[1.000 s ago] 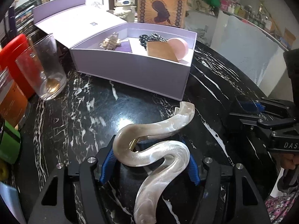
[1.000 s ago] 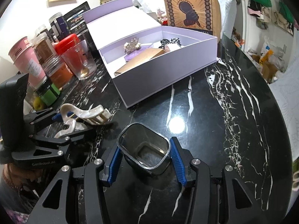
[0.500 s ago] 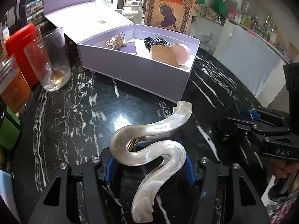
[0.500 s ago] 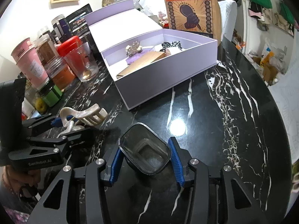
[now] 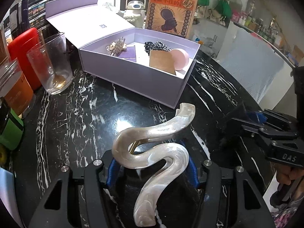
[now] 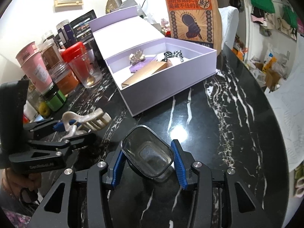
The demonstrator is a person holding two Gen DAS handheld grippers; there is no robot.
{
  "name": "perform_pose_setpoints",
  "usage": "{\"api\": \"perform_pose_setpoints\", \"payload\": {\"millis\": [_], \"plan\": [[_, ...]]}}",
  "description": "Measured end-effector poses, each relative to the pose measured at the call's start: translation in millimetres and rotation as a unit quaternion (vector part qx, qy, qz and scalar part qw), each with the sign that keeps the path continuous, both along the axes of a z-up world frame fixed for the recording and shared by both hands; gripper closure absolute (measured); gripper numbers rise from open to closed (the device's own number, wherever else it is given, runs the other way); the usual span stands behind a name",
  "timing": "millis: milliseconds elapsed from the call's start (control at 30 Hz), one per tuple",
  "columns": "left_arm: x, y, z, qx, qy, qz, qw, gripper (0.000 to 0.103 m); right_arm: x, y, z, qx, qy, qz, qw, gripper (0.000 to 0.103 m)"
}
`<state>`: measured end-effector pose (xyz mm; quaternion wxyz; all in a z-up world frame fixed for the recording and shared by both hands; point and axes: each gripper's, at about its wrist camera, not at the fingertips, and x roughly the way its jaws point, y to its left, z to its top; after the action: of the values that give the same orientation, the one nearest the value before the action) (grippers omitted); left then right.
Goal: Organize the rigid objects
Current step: 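Carry the S-clip in the left tool while the right tool carries the glass holder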
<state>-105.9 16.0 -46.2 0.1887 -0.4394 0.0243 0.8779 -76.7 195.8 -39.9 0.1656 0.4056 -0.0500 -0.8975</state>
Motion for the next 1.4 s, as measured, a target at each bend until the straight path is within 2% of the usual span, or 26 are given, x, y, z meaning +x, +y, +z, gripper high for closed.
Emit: {"api": "perform_pose_setpoints", "payload": {"millis": [100, 233, 767, 900, 1233, 1400], "plan": [[0.0, 1.3, 4.2, 0.018, -0.001, -0.005, 0.9998, 0.046, 4.2, 2.9, 6.3, 0.002, 0.007, -0.006, 1.0, 0.057], [1.0, 5.9, 8.3, 0.005, 0.014, -0.01, 0.9998, 0.046, 9.3, 6.1, 13.5, -0.002, 0.013, -0.012, 1.0, 0.057], [6.4, 9.6, 37.7, 0.015, 0.048, -0.025, 0.9984, 0.046, 30.2, 1.5, 30.3, 0.0, 0.028, -0.016, 0.999, 0.057], [3.0, 12.1, 50.5, 0.007, 0.067, -0.028, 0.9974, 0.046, 27.9, 0.3, 34.6, 0.004, 0.033, -0.014, 0.999, 0.057], [-10.7, 19.7, 75.4, 0.003, 0.084, -0.032, 0.9959, 0.046, 13.3, 0.7, 49.4, 0.008, 0.044, 0.001, 0.999, 0.057], [-22.0, 20.9, 84.1, 0.013, 0.089, -0.031, 0.9955, 0.046, 2.1, 2.4, 58.9, 0.018, 0.055, 0.008, 0.998, 0.057]]}}
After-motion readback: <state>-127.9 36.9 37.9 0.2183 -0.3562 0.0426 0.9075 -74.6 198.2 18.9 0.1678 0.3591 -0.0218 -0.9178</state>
